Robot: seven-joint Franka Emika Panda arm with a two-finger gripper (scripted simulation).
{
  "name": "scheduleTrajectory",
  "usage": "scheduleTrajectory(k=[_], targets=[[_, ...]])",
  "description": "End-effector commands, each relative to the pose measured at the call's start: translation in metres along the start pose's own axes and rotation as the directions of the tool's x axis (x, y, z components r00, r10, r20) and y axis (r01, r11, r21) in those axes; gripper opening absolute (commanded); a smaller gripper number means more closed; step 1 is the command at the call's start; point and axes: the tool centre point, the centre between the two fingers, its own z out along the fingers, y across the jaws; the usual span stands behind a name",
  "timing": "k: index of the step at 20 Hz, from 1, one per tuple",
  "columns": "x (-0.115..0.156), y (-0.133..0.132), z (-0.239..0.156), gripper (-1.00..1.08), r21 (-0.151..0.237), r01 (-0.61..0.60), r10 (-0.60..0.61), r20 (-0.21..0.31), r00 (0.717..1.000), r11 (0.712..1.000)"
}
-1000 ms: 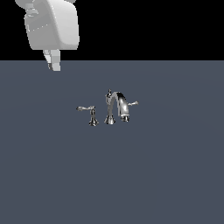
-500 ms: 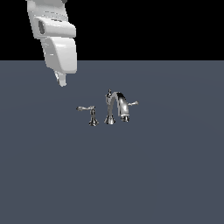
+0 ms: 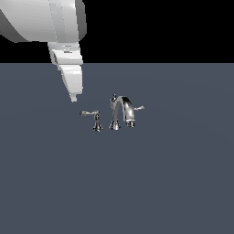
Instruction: Turn on the faucet by rotating a designated handle.
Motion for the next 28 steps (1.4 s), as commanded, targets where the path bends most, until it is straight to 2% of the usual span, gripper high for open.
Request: scheduleTrajectory(k=[1, 14, 21, 28], targets=[[0.008, -0.012, 0.015, -1.00, -0.002, -0.048, 0.048, -0.003, 0.999, 0.999], [0.045, -0.056, 0.069, -1.00, -0.009, -0.224, 0.224, -0.008, 0.975, 0.975], [0.052, -0.062, 0.077, -1.00, -0.009, -0.252, 0.252, -0.007, 0.968, 0.968], [0.049, -0.058, 0.077, -1.00, -0.009, -0.252, 0.252, -0.007, 0.968, 0.968]])
